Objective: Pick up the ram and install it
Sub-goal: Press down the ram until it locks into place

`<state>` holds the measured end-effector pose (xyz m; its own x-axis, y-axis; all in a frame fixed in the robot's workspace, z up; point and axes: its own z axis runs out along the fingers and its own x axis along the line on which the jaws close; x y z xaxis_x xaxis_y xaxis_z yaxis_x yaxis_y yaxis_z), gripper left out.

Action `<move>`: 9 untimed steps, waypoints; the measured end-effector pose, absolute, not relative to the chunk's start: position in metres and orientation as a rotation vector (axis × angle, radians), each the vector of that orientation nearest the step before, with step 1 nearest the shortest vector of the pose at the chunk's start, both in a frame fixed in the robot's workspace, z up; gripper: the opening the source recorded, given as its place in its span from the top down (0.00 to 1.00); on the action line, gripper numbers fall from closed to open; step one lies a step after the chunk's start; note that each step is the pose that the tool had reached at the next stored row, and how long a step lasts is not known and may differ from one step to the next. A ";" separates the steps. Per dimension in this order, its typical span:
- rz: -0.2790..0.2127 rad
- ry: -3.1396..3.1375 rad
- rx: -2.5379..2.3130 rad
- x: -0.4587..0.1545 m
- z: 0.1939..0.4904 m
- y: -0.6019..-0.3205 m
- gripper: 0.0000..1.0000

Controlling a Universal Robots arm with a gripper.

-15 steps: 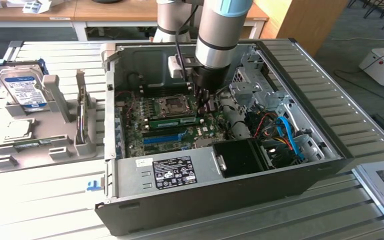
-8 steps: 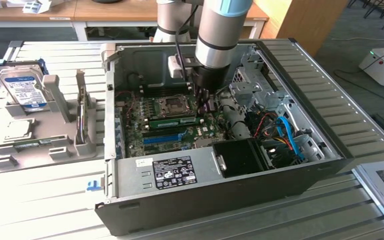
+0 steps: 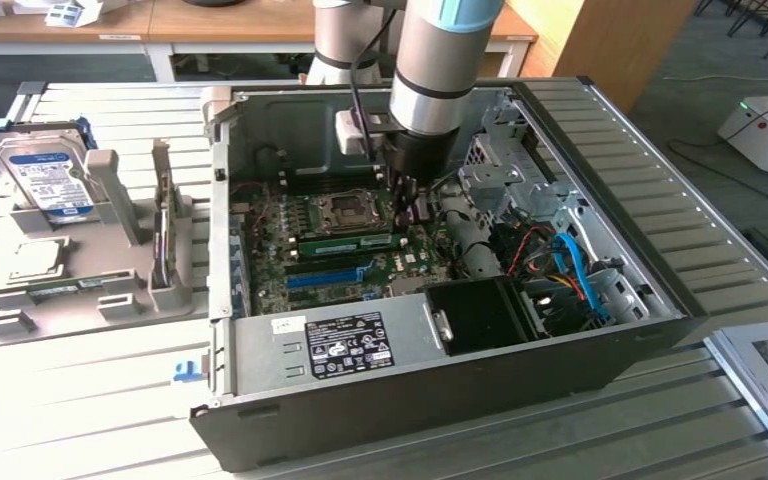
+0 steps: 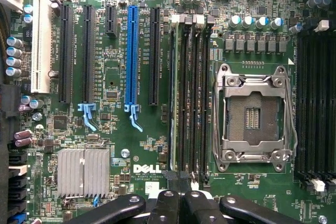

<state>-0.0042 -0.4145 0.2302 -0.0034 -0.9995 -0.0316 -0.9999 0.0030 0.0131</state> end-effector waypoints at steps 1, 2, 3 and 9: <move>0.049 2.215 -2.208 -0.004 0.230 -0.415 0.90; 0.049 2.216 -2.208 -0.004 0.230 -0.415 0.90; 0.049 2.216 -2.208 -0.004 0.230 -0.414 0.90; 0.049 2.216 -2.208 -0.004 0.228 -0.414 0.90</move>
<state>-0.0042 -0.4145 0.2285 -0.0035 -0.9995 -0.0314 -0.9999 0.0031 0.0131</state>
